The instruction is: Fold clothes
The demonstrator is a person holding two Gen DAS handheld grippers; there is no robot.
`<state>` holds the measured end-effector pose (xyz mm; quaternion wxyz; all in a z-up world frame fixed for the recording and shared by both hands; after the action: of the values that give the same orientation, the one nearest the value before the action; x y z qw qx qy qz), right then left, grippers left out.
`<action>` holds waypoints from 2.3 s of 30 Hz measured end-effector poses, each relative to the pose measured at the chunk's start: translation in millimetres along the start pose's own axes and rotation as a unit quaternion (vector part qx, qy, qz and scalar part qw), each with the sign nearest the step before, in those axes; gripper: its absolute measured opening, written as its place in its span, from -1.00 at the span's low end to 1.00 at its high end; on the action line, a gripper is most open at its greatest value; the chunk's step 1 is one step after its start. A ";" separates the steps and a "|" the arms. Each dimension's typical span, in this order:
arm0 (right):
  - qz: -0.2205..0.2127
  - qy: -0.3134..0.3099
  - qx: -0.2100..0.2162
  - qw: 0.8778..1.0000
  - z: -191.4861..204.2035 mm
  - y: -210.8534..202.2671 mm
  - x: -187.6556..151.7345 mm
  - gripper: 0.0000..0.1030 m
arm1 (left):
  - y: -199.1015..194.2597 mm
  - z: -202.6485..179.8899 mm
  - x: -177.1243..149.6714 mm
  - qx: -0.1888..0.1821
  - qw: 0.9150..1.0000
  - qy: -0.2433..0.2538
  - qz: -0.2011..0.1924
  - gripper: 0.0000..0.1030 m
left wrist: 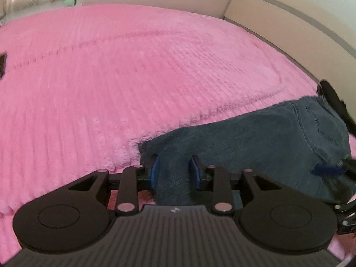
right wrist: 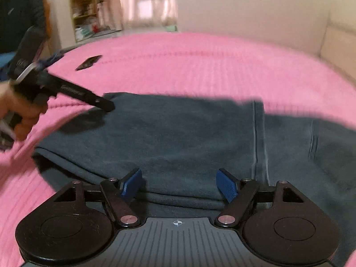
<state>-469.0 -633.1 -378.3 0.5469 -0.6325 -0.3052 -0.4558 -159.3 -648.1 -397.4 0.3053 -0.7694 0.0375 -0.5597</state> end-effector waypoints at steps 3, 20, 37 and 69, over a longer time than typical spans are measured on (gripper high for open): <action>-0.022 -0.059 0.056 0.996 41.7 -16.7 6.0 0.50 | -33.0 -2.9 4.4 0.000 0.999 0.043 -0.023 -0.51; 0.005 -0.152 0.054 0.987 57.2 -38.3 -30.3 0.80 | -97.8 -101.4 -130.6 -0.096 0.717 0.686 -0.077 -0.12; -0.038 -0.422 0.044 0.905 64.4 -26.2 -40.5 0.96 | -110.7 -111.3 -45.6 -0.131 0.828 0.538 -0.088 -0.62; 0.016 -0.424 0.185 0.887 260.7 -208.4 -119.7 0.07 | -383.9 -116.0 -245.5 -0.052 0.898 0.437 0.034 -0.49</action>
<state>-637.7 -321.8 -397.5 0.4801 -0.6576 -0.5763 -0.0708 -461.9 -288.4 -385.0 0.2369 -0.4607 0.2219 -0.8261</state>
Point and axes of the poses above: each gripper's, at about its wrist camera, not at the fingertips, and y roughly the way its jaws point, z to its left, x to its top, the point moved 8 cm from there along y, roughly the way its jaws point, and after that the axes turned 15 degrees about -z, right-handed, at the moved point
